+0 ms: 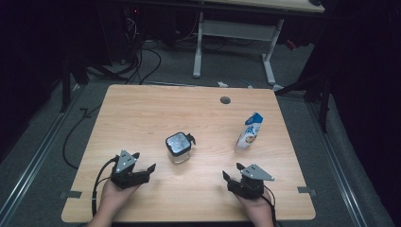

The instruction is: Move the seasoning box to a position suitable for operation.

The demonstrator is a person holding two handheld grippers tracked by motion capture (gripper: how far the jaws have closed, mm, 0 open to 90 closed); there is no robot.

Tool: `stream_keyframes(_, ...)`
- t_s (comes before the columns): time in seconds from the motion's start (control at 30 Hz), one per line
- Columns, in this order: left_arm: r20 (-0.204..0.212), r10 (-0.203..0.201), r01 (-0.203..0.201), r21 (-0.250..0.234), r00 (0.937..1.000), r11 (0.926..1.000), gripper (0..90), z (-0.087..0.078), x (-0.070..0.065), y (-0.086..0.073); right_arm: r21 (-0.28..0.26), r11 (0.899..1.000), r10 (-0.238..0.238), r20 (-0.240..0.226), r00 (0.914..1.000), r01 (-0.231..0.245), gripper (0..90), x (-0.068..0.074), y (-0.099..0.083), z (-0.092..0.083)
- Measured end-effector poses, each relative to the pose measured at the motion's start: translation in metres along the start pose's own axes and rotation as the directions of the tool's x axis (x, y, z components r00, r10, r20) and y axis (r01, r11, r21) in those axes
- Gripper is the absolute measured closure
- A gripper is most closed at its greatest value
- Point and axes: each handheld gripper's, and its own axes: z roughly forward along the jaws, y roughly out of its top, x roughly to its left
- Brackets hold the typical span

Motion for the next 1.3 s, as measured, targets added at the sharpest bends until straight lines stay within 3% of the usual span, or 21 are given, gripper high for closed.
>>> stream_keyframes(0.2, -0.004, -0.009, 0.009, 0.002, 1.0000, 1.0000, 29.1, 0.001, 0.004, -0.001, -0.025, 0.999, 0.024, 0.007, 0.9997, -0.023, 37.7, -0.006, 0.001, -0.007)
stream_keyframes(0.47, 0.004, -0.026, 0.026, 0.006, 0.9996, 0.9996, 35.0, 0.001, 0.001, 0.000, -0.034, 0.999, 0.031, -0.020, 0.9993, -0.031, 38.3, -0.012, 0.001, -0.009)
stream_keyframes(0.6, 0.008, -0.019, 0.018, 0.026, 0.9998, 0.9995, 43.4, 0.005, -0.002, 0.001, -0.013, 1.000, 0.022, -0.017, 0.9996, -0.022, 38.3, -0.013, -0.001, -0.007)
stream_keyframes(0.73, -0.007, -0.006, 0.006, 0.014, 1.0000, 0.9999, 52.4, 0.010, -0.005, 0.005, -0.001, 1.000, 0.027, -0.005, 0.9996, -0.027, 38.3, -0.014, -0.001, -0.006)
stream_keyframes(0.83, -0.014, -0.013, 0.013, -0.004, 0.9998, 0.9999, 62.8, 0.017, -0.004, 0.011, 0.010, 1.000, 0.020, -0.019, 0.9996, -0.020, 40.4, -0.013, -0.001, -0.005)
stream_keyframes(1.0, -0.048, 0.010, -0.010, -0.005, 0.9988, 0.9999, 70.2, 0.036, -0.002, 0.019, 0.012, 1.000, 0.011, -0.027, 0.9996, -0.011, 41.7, -0.013, -0.002, -0.006)
stream_keyframes(1.07, -0.031, 0.000, 0.000, -0.010, 0.9995, 0.9999, 72.5, 0.043, 0.000, 0.021, 0.014, 1.000, 0.011, -0.035, 0.9993, -0.010, 42.0, -0.014, -0.001, -0.006)
stream_keyframes(1.2, -0.028, -0.064, 0.063, -0.013, 0.9976, 0.9979, 80.7, 0.060, 0.008, 0.026, 0.015, 1.000, 0.019, -0.045, 0.9988, -0.018, 44.0, -0.013, -0.001, -0.007)
stream_keyframes(1.3, -0.038, -0.048, 0.048, 0.002, 0.9981, 0.9989, 89.1, 0.069, 0.009, 0.031, 0.010, 1.000, 0.003, -0.032, 0.9995, -0.003, 49.9, -0.010, -0.002, -0.007)
